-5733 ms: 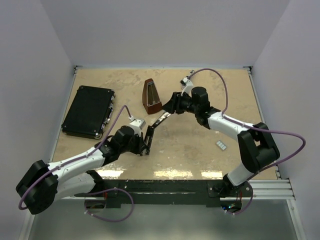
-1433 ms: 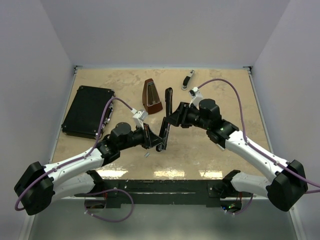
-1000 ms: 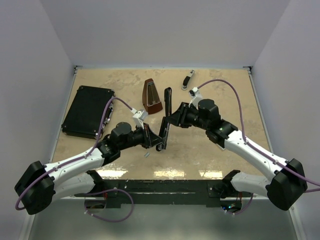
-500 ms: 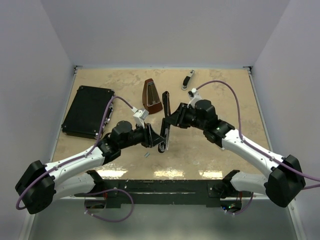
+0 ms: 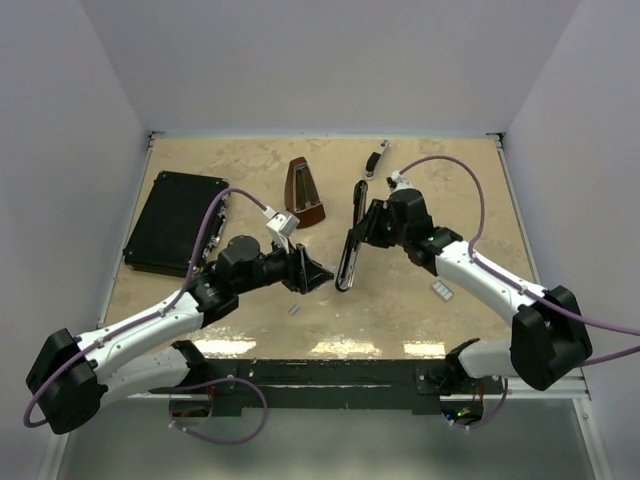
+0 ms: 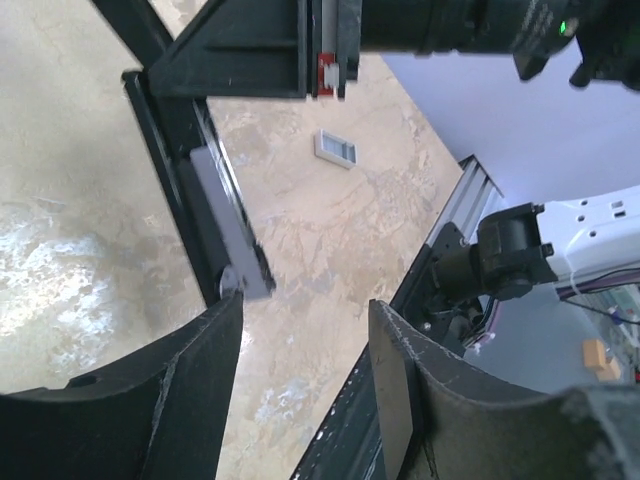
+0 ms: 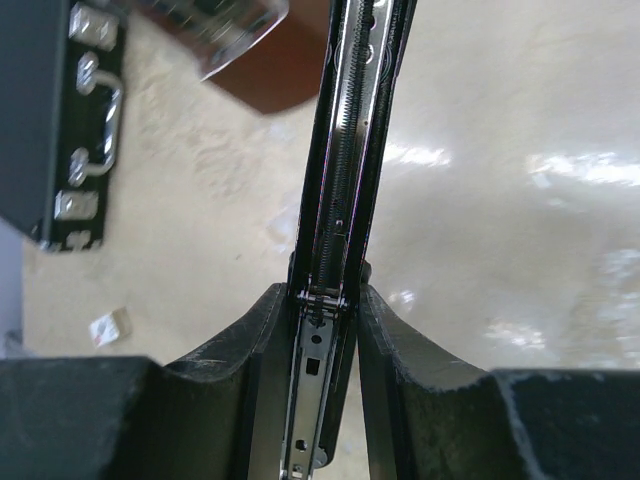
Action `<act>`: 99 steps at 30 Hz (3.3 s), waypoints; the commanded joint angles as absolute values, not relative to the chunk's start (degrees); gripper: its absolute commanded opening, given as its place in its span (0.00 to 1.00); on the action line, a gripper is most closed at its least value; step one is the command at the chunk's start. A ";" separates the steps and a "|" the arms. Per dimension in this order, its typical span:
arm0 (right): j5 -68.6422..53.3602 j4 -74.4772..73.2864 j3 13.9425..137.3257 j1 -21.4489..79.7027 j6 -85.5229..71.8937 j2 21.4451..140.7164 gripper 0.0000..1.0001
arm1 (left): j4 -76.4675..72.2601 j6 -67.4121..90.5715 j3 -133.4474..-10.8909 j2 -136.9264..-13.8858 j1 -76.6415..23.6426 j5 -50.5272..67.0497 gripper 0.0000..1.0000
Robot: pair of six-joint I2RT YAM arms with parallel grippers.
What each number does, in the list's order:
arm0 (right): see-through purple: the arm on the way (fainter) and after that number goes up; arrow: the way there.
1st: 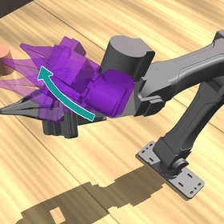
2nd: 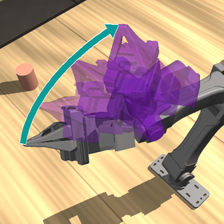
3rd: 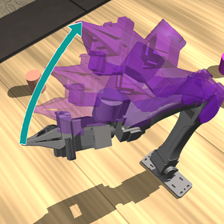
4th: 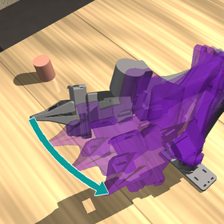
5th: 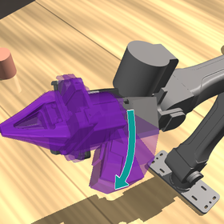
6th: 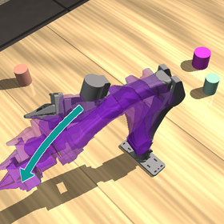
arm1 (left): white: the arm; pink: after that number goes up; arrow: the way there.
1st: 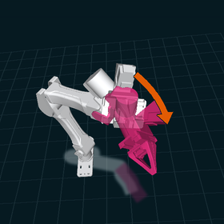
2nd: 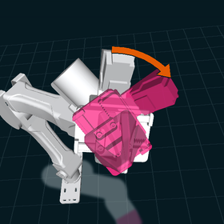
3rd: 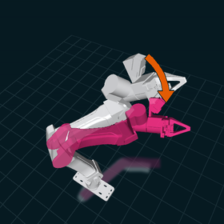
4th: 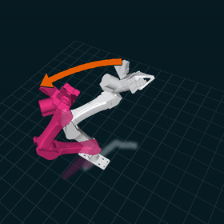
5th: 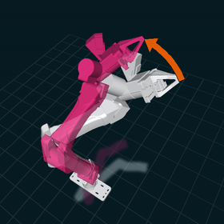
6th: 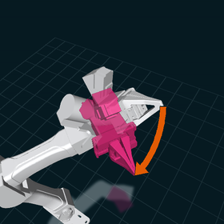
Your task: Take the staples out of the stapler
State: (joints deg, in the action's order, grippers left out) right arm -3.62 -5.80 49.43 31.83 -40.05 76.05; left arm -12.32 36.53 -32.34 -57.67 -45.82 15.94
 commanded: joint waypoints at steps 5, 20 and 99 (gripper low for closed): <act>6.23 -14.67 61.34 17.77 -30.42 81.02 0.00 | 4.90 20.93 -42.53 -55.46 -45.88 6.09 0.59; 12.48 -25.13 81.12 5.19 -22.15 103.61 0.00 | 15.29 7.21 -41.05 -48.17 -45.97 -18.71 1.00; 17.68 -14.33 99.43 19.07 -22.94 116.65 0.00 | 13.80 7.82 -39.29 -42.45 -45.97 -25.32 0.79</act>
